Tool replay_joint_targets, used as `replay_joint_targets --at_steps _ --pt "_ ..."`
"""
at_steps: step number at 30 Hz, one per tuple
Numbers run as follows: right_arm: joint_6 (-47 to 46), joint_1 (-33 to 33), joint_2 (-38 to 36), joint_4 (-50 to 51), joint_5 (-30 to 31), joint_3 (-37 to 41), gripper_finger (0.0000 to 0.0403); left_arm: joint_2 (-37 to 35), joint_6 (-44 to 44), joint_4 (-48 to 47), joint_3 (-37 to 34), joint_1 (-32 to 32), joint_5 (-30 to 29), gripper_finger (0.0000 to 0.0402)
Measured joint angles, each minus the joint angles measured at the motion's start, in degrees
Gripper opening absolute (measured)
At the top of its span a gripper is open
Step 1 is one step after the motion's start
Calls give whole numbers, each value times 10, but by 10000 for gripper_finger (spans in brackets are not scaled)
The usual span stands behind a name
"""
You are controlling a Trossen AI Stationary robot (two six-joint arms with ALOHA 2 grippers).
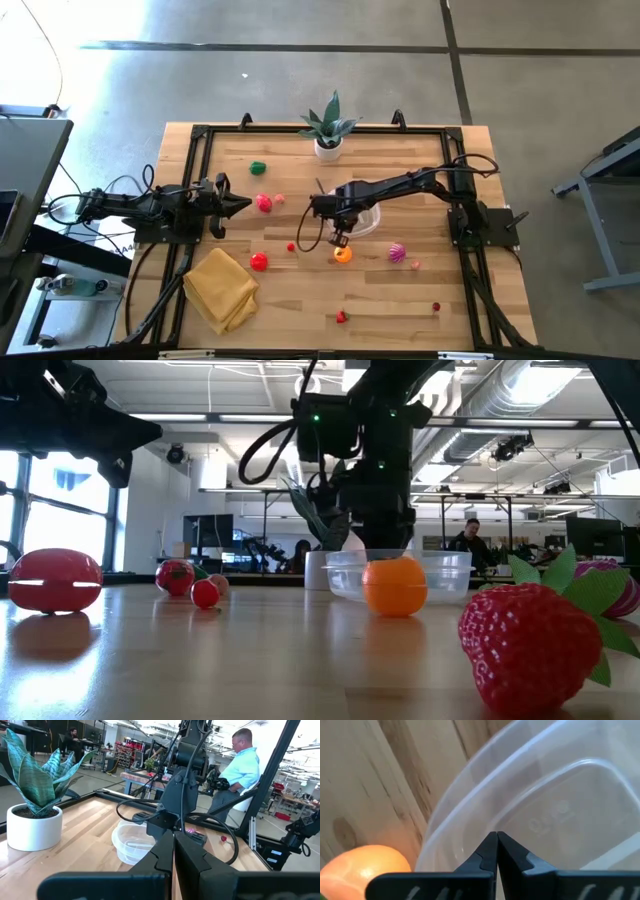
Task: Pick and placing Produce into tupperware
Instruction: Move the transparent bin to the center, then put the green bell pepper into the transparent bin
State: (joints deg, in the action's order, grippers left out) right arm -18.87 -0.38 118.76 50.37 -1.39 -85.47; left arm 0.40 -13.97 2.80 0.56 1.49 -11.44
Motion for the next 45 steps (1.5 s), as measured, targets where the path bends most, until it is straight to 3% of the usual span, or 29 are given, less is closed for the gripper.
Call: replay_joint_targets --at_steps 9,20,28,34,37,45 --pt "26 -15 -38 54 105 0 0 0 2 0 0 0 0 5" --pt "22 -30 -246 142 276 1 0 0 2 0 0 0 0 5" --pt "-8 -38 -366 191 314 1 0 0 2 0 0 0 0 5" --pt "-15 -37 -403 200 312 9 0 0 2 0 0 0 0 5" --pt "10 -37 -443 140 287 74 0 0 2 0 0 0 0 5" --pt "70 -36 -647 -121 66 325 0 0 17 0 0 0 0 5"
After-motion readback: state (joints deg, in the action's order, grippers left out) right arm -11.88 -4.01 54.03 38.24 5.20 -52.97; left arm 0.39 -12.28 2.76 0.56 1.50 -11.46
